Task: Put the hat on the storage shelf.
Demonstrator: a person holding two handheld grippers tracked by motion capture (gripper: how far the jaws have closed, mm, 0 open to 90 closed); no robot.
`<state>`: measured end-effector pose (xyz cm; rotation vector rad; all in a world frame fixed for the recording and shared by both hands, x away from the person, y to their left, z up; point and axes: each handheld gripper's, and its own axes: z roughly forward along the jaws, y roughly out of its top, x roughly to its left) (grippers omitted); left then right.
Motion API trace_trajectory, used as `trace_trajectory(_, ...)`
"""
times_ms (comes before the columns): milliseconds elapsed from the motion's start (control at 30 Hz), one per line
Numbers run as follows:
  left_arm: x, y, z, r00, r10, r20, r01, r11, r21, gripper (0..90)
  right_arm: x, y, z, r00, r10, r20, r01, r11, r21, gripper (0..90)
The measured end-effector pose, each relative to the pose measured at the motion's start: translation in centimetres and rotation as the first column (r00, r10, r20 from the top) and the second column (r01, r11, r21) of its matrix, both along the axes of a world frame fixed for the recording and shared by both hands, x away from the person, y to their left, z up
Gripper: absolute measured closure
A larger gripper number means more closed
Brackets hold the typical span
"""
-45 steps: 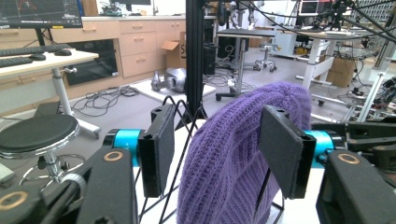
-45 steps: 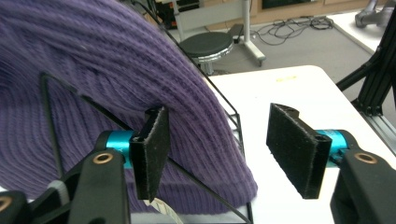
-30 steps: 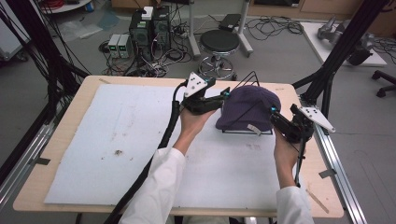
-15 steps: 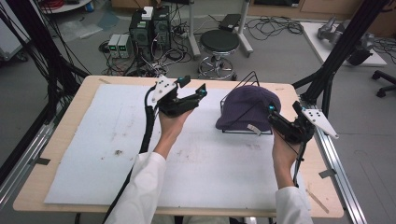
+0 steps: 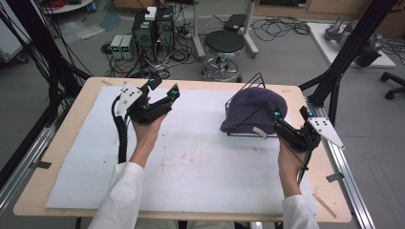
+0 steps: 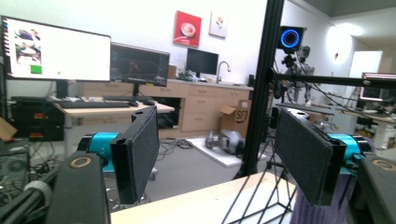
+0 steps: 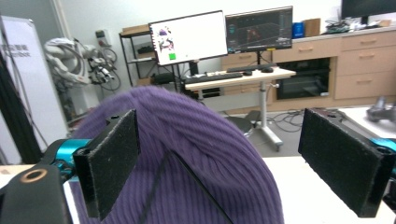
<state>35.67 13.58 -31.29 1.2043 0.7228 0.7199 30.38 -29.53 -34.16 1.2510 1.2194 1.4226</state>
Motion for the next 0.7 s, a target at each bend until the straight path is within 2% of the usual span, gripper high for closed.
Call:
trace_trajectory(33,0.0,0.0,0.0,1.0,0.0,0.0,0.0,1.0,0.0,31.2,0.0,0.0,0.0,1.0,0.0,0.0,0.0,1.0,0.0,12.0)
trace_trajectory(67,-0.2,0.4,0.0,1.0,0.007,0.001,-0.006,1.0,-0.004,31.2,0.0,-0.1,-0.3,0.9994,0.003,-0.034,-0.002,1.0,0.006,11.9)
trace_trajectory(167,-0.9,1.4,-0.1,0.9996,0.027,0.007,-0.027,0.9996,0.003,31.1,-0.2,-0.2,-0.5,0.9995,0.004,-0.031,-0.003,0.9998,0.018,11.8)
trace_trajectory(267,-1.5,2.4,-0.2,0.9992,0.039,0.007,-0.039,0.9992,0.013,30.9,-0.7,-0.1,-0.6,0.9989,0.017,-0.044,-0.017,0.9998,-0.001,11.8)
trace_trajectory(333,-1.6,2.6,-0.2,0.9991,0.043,0.007,-0.043,0.9991,0.009,30.7,-1.0,-0.1,-0.8,0.9984,0.021,-0.052,-0.022,0.9996,-0.019,11.9)
trace_trajectory(400,-2.2,3.8,-0.3,0.9986,0.054,0.003,-0.054,0.9985,0.01,30.6,-1.4,0.0,-0.9,0.9977,0.025,-0.064,-0.027,0.9992,-0.03,11.9)
trace_trajectory(467,-2.5,4.2,-0.3,0.9982,0.059,-0.005,-0.059,0.9982,0.005,30.3,-1.7,0.0,-1.1,0.9971,0.028,-0.072,-0.031,0.9985,-0.045,11.9)
trace_trajectory(533,-3.2,5.4,-0.8,0.9972,0.073,-0.018,-0.073,0.9972,-0.015,30.0,-2.0,0.0,-1.2,0.9959,0.031,-0.085,-0.036,0.9978,-0.057,11.9)
trace_trajectory(700,-4.1,6.7,-1.5,0.9942,0.105,-0.025,-0.105,0.9945,-0.005,29.9,-2.8,0.0,-1.6,0.9942,0.033,-0.102,-0.041,0.9965,-0.073,11.9)
